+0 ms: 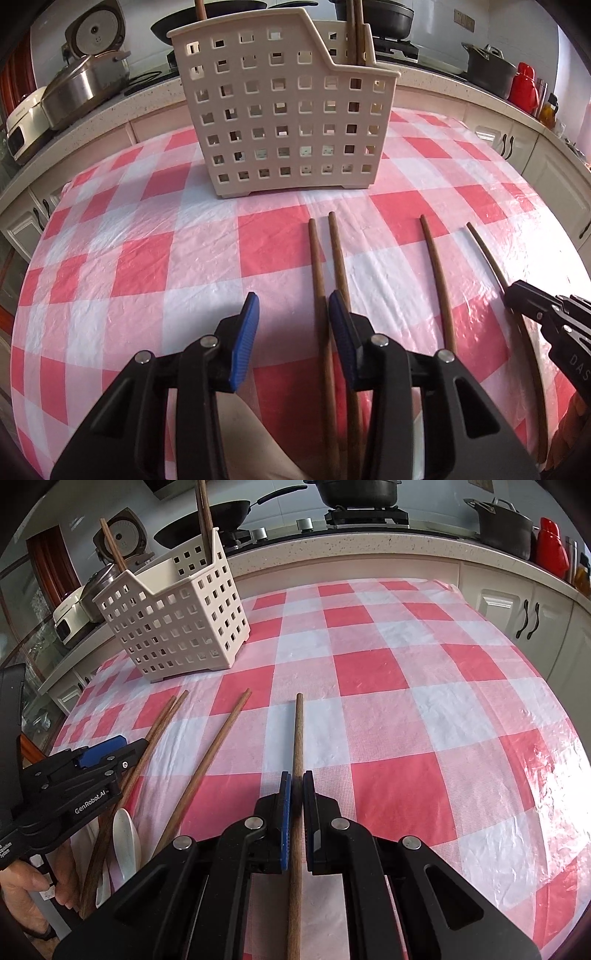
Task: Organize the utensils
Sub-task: 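Close the left tool on another brown chopstick while the right tool holds its chopstick, then lift both chopsticks upright and carry them toward the white basket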
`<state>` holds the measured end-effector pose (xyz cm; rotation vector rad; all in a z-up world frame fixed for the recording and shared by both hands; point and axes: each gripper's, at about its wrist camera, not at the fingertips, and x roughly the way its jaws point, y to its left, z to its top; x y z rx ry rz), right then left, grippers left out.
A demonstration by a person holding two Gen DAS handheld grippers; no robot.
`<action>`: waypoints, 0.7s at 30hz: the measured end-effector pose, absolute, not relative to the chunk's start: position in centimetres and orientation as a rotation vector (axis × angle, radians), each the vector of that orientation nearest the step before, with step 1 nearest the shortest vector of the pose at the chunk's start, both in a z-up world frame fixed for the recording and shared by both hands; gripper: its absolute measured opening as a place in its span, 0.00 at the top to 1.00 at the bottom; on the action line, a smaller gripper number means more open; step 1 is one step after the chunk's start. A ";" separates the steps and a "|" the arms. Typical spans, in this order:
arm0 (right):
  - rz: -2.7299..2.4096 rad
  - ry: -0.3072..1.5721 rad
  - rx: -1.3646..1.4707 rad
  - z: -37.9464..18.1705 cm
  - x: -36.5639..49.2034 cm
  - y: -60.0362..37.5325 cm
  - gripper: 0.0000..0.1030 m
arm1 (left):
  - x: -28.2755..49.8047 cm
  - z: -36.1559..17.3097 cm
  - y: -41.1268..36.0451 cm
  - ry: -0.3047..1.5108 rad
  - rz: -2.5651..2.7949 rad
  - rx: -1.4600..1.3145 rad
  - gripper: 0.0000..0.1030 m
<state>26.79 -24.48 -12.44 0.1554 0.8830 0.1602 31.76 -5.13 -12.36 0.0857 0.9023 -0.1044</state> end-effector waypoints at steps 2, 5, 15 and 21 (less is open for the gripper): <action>0.157 0.889 0.148 -12.4 27.0 -24.4 0.94 | 32.1 -12.3 -5.1 0.911 -0.120 0.077 0.67; 0.156 0.901 0.112 -12.3 27.5 -24.0 0.94 | 32.2 -12.3 -5.3 0.914 -0.129 0.080 0.73; 0.157 0.897 0.079 -11.9 28.1 -23.9 0.94 | 32.3 -12.1 -5.0 0.923 -0.164 0.062 0.94; 0.188 0.785 0.097 -9.0 26.5 -23.8 0.94 | 30.0 -9.8 -3.3 0.846 -0.155 0.008 0.94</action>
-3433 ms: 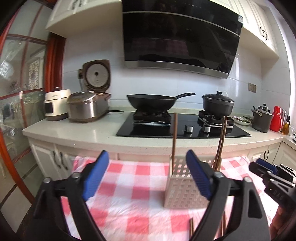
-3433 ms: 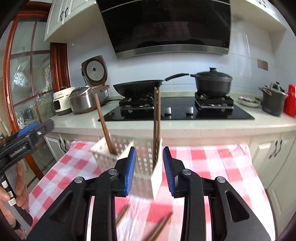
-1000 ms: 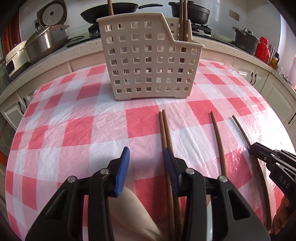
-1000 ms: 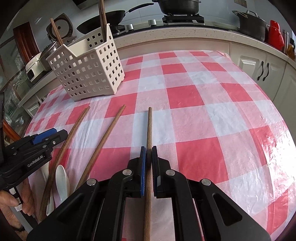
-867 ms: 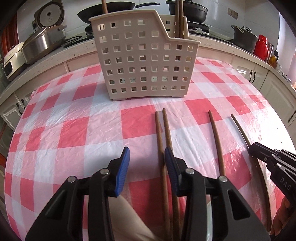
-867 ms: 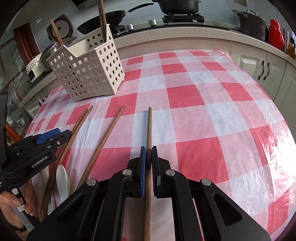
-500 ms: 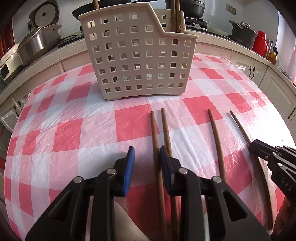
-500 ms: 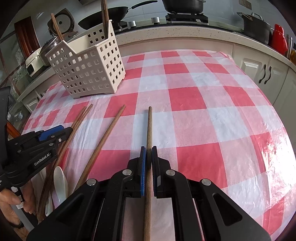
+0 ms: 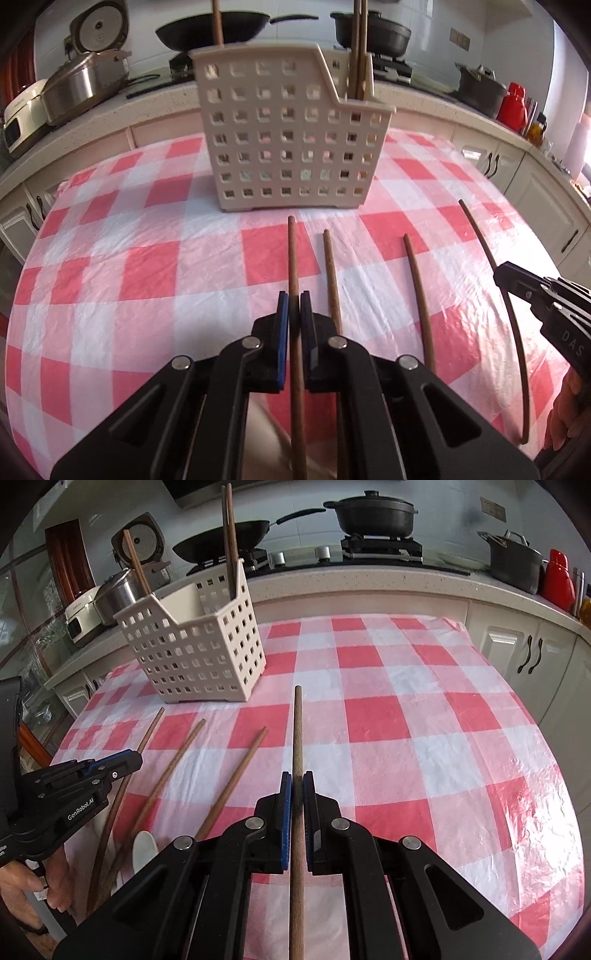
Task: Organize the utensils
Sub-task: 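Lift both chopsticks upright and carry them toward the white basket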
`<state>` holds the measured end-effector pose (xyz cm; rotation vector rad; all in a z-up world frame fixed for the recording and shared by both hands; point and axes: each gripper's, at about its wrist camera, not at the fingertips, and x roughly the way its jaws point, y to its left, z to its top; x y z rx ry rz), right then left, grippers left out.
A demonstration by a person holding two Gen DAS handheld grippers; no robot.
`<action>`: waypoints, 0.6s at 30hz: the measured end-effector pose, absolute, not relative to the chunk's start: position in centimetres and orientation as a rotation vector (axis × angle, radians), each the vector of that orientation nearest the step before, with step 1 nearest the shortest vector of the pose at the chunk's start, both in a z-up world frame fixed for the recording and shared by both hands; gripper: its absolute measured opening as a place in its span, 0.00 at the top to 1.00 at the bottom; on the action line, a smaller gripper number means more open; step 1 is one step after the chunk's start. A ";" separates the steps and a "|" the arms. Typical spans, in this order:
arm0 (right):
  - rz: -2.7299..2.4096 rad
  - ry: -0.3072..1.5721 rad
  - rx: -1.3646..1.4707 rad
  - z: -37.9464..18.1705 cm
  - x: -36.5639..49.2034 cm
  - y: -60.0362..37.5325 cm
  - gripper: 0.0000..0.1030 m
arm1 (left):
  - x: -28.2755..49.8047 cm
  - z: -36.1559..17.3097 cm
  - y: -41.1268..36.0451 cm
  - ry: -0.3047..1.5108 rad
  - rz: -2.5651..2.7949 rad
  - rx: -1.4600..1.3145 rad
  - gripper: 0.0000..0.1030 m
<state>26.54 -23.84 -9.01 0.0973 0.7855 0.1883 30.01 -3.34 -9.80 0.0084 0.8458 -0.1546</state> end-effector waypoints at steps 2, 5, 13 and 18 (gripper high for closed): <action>0.196 0.750 0.100 -7.9 26.0 -23.6 0.94 | 29.1 -8.9 -2.9 0.818 -0.151 0.005 0.94; 0.202 0.710 0.106 -6.6 25.3 -23.4 0.94 | 27.6 -7.5 -1.7 0.777 -0.147 -0.015 0.94; 0.226 0.606 0.094 -2.7 22.9 -22.3 0.94 | 23.3 -3.1 1.8 0.649 -0.144 -0.081 0.94; 0.239 0.557 0.072 -0.8 21.3 -21.3 0.94 | 20.9 -0.8 2.7 0.576 -0.139 -0.084 0.94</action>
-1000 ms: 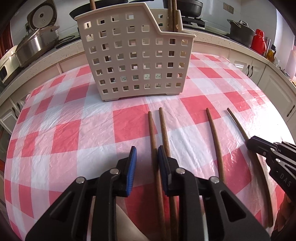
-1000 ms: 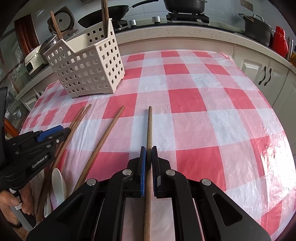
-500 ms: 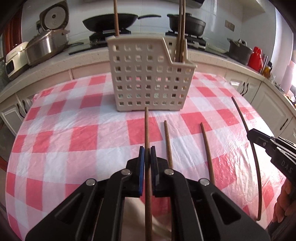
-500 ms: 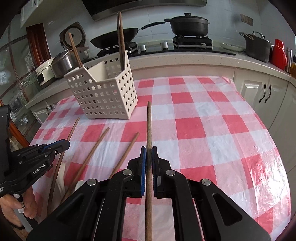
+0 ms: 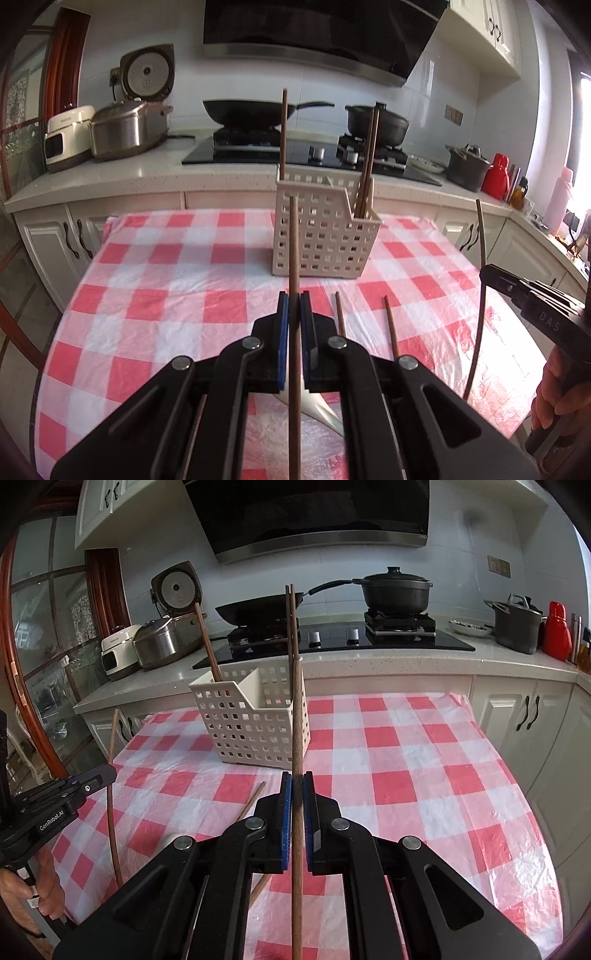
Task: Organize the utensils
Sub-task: 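Lift both chopsticks upright and carry them toward the white basket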
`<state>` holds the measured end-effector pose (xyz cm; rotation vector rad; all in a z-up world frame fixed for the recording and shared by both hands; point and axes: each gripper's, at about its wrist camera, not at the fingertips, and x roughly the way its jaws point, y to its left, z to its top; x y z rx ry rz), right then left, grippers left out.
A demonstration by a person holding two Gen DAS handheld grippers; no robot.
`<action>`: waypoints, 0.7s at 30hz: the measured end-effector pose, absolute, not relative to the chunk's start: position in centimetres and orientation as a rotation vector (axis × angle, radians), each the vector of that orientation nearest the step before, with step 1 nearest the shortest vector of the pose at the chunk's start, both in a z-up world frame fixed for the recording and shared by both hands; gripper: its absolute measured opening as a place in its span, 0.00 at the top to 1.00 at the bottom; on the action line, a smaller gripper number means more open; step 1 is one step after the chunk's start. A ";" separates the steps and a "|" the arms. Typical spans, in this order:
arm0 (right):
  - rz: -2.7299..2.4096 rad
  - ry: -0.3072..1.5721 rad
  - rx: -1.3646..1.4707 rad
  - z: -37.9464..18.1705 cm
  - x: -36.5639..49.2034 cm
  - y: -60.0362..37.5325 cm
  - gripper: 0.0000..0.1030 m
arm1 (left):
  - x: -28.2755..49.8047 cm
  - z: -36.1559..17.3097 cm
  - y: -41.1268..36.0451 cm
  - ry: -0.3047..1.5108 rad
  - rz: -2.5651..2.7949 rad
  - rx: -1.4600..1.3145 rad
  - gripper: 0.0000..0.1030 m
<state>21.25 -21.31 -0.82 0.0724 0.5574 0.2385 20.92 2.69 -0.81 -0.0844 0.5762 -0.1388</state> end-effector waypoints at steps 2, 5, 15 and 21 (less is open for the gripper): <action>0.242 0.540 0.059 -0.2 20.7 -20.9 0.95 | 19.9 0.1 2.8 0.542 -0.131 -0.074 0.94; 0.246 0.523 0.047 0.4 20.0 -20.4 0.95 | 18.6 0.8 2.8 0.508 -0.125 -0.060 0.94; 0.271 0.468 0.009 2.4 17.8 -19.1 0.95 | 15.7 2.8 2.3 0.402 -0.108 -0.014 0.94; 0.275 0.446 0.008 3.1 17.2 -18.9 0.95 | 15.2 3.2 2.5 0.382 -0.097 -0.015 0.94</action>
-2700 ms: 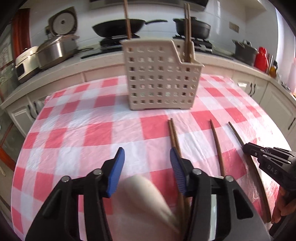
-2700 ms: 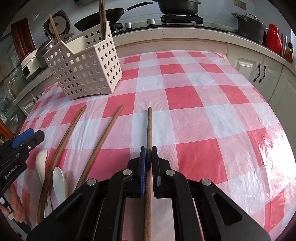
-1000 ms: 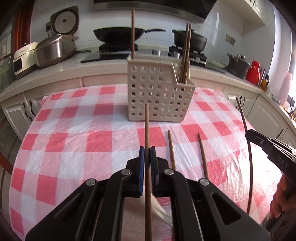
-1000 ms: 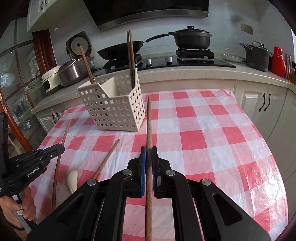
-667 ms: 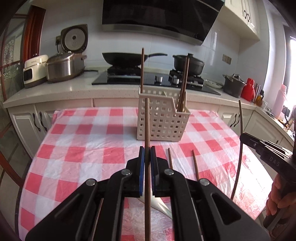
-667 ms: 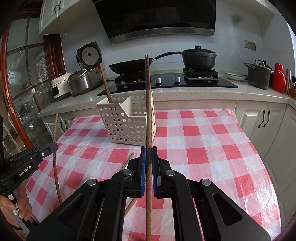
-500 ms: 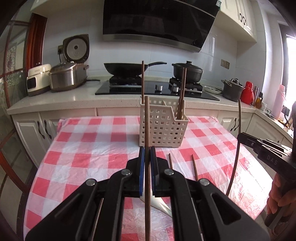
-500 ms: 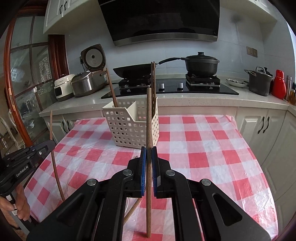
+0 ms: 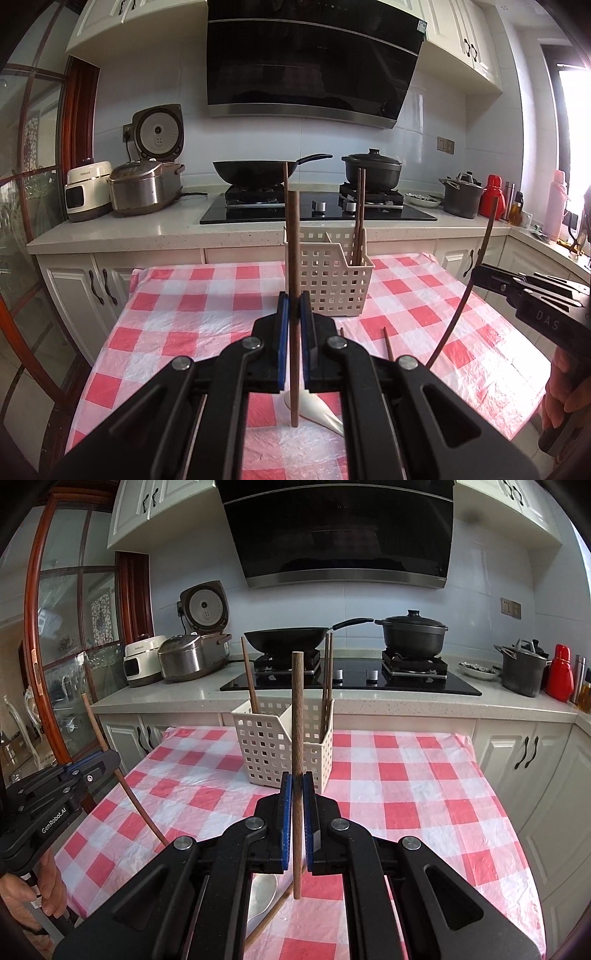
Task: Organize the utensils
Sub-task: 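Lift both chopsticks upright and carry them toward the white basket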
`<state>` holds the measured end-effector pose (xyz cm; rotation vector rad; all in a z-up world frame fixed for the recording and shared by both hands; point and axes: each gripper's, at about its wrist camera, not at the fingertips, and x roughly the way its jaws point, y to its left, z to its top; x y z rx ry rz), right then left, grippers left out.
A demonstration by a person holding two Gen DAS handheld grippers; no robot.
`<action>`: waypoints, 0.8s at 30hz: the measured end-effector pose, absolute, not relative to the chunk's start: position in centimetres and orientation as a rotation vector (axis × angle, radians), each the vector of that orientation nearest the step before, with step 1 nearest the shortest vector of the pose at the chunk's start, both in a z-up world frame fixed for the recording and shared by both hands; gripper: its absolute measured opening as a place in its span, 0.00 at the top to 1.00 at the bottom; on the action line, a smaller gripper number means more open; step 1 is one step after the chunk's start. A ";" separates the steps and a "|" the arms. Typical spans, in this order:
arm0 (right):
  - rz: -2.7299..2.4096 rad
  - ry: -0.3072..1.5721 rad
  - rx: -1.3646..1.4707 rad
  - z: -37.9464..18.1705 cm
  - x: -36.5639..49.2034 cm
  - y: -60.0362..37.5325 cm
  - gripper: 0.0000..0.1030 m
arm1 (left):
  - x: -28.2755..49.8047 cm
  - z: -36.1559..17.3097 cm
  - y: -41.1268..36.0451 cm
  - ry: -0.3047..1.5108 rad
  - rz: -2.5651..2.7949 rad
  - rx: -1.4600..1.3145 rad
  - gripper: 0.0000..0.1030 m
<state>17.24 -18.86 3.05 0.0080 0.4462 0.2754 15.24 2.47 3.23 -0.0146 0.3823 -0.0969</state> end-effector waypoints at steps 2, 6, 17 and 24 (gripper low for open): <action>0.277 0.438 0.010 3.3 17.0 -18.8 0.95 | 15.1 3.5 2.6 0.373 -0.092 -0.016 0.94; 0.283 0.426 0.009 3.6 16.7 -18.8 0.95 | 14.9 4.0 2.7 0.361 -0.089 -0.015 0.94; 0.287 0.412 0.002 4.3 17.1 -18.6 0.95 | 15.4 4.7 2.6 0.352 -0.088 -0.001 0.94; 0.294 0.383 -0.017 5.8 17.9 -17.9 0.95 | 15.8 5.7 2.2 0.336 -0.091 0.021 0.94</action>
